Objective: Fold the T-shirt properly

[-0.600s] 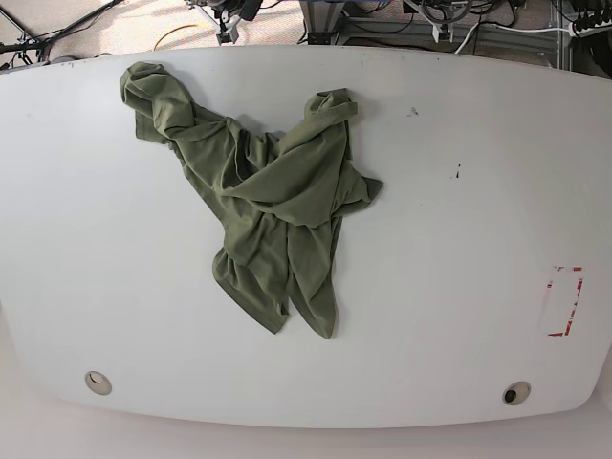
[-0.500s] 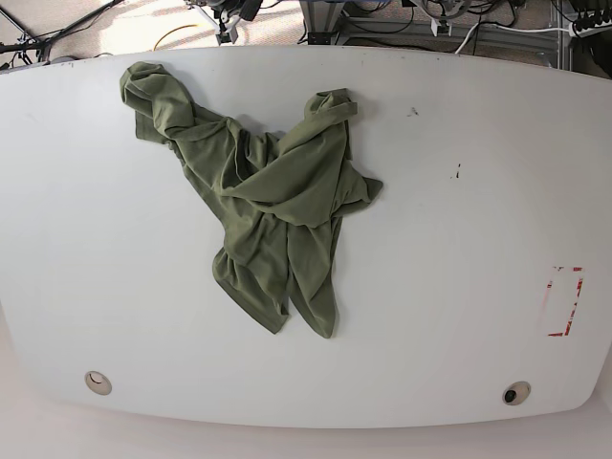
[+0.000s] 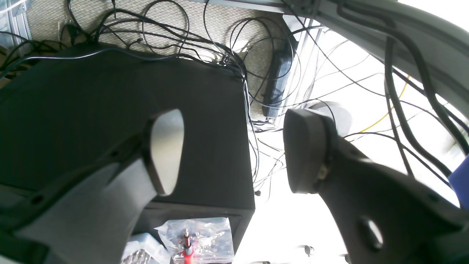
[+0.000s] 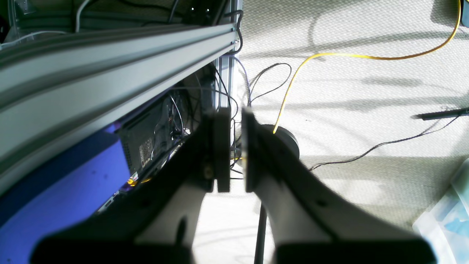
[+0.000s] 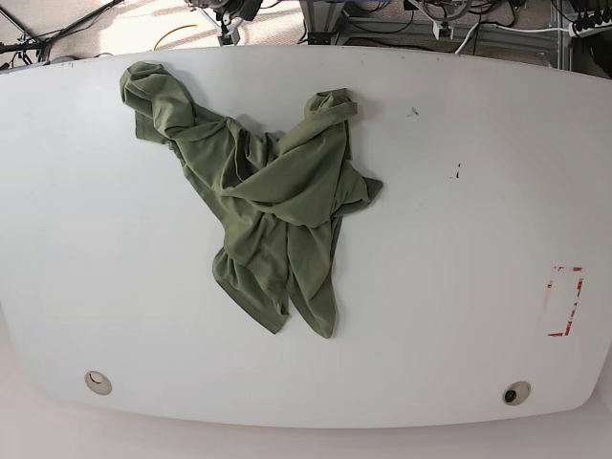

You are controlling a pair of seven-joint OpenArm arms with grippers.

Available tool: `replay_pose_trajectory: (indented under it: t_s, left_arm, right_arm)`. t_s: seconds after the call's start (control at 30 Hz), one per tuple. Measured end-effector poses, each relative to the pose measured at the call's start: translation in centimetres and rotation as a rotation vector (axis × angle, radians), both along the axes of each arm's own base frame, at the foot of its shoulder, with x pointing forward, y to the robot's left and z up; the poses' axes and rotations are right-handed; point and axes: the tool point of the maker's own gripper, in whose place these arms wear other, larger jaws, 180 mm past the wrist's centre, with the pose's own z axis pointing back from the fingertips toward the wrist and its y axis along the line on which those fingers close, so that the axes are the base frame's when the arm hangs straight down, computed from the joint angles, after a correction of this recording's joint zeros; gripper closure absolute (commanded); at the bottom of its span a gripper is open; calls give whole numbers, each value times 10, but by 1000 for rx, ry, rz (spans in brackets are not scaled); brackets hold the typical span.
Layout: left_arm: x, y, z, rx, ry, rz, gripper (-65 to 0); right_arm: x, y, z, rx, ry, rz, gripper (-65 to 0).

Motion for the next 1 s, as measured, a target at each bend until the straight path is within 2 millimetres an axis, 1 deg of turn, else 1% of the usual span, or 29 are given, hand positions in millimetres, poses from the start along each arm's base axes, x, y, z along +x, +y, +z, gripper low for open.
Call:
replay_pose_trajectory:
  t_s: [0.07, 0.17, 0.23, 0.33, 0.43, 0.57, 0.67, 0.73, 0.87, 0.93, 1.0]
  left_arm:
    - [-5, 0, 0, 1, 6, 0, -396]
    - [-12, 3, 4, 14, -51, -8, -396]
    - [-5, 9, 10, 31, -133, -21, -396]
    - [-20, 14, 15, 46, -141, -33, -394]
    - [-26, 16, 21, 54, -152, -44, -393]
    - [-18, 21, 30, 69, -211, -58, -393]
    - [-20, 26, 44, 84, -259, -82, -393]
    - [-31, 28, 55, 91, -267, -95, -393]
    - [-40, 29, 79, 101, -298, -133, -393]
    - [-37, 30, 93, 107, -338, -149, -393]
    - [-29, 30, 109, 114, -383, -171, -393]
  right_arm:
    - [0, -1, 0, -1, -1, 1, -44]
    - [3, -1, 2, 0, -44, -13, -44]
    - [3, -1, 4, 2, -74, -24, -44]
    - [-10, -3, 6, -4, -72, -24, -43]
    - [-25, -8, 11, -22, -74, -13, -43]
    - [-26, -8, 21, -42, -122, -5, -43]
    - [-25, -6, 31, -48, -162, 3, -43]
    - [-31, -8, 38, -57, -169, 8, -43]
    - [-41, -14, 53, -89, -177, 30, -43]
    - [-43, -20, 66, -107, -201, 18, -43]
    - [-41, -25, 79, -115, -238, -15, -43]
